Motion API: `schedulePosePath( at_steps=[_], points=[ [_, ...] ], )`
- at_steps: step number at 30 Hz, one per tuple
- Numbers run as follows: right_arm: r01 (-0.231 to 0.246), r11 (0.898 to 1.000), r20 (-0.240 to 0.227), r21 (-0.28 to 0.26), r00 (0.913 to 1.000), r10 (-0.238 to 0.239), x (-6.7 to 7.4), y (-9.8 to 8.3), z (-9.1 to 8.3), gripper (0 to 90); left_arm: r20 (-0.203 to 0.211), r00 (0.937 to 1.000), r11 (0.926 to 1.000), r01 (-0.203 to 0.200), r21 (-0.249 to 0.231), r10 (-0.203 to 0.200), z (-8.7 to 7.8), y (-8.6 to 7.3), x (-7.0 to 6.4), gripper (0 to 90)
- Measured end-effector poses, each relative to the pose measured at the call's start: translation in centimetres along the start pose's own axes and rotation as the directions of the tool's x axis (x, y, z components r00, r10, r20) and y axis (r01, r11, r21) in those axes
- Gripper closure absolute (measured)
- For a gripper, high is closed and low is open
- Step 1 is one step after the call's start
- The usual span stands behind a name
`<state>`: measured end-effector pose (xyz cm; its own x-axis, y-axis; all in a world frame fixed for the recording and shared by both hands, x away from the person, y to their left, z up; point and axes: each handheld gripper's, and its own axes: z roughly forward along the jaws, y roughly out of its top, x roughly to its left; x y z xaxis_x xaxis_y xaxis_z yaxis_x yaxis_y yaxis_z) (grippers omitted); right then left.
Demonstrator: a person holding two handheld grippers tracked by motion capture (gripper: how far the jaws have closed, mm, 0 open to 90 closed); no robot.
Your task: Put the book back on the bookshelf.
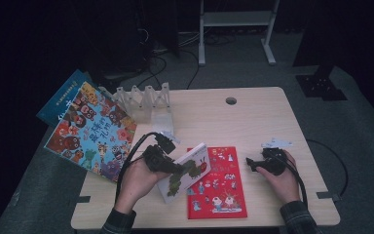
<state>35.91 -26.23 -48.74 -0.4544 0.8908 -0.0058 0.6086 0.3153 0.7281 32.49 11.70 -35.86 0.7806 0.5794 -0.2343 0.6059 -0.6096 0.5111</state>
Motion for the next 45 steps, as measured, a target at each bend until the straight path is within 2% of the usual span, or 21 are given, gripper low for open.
schedulePosePath(
  at_steps=[6, 12, 24, 37, 45],
  points=[
    [0.001, 1.000, 0.000, 0.000, 1.0000, -0.001, 0.0, 0.0, 0.0, 16.1, -0.044, 0.9986, 0.9995, 0.028, -0.016, -0.029, -1.0, -0.7, 1.1, 76.8],
    [0.000, 1.000, 0.000, 0.000, 1.0000, 0.000, 0.0, 0.0, 0.0, 16.1, -0.092, 0.9943, 0.9981, 0.051, -0.035, -0.054, -1.6, -1.3, 2.3, 76.7],
    [0.000, 1.000, 0.000, 0.000, 1.0000, 0.000, 0.0, 0.0, 0.0, 16.1, -0.145, 0.9842, 0.9931, 0.092, -0.073, -0.102, -2.3, -2.1, 4.1, 76.8],
    [0.000, 1.000, 0.000, 0.000, 1.0000, 0.000, 0.0, 0.0, 0.0, 16.1, -0.205, 0.9636, 0.9802, 0.147, -0.133, -0.172, -2.8, -2.8, 6.2, 76.8],
    [0.000, 1.000, 0.000, 0.000, 1.0000, 0.000, 0.0, 0.0, 0.0, 16.1, -0.252, 0.9430, 0.9699, 0.179, -0.165, -0.217, -3.1, -2.9, 8.2, 76.8]
  ],
)
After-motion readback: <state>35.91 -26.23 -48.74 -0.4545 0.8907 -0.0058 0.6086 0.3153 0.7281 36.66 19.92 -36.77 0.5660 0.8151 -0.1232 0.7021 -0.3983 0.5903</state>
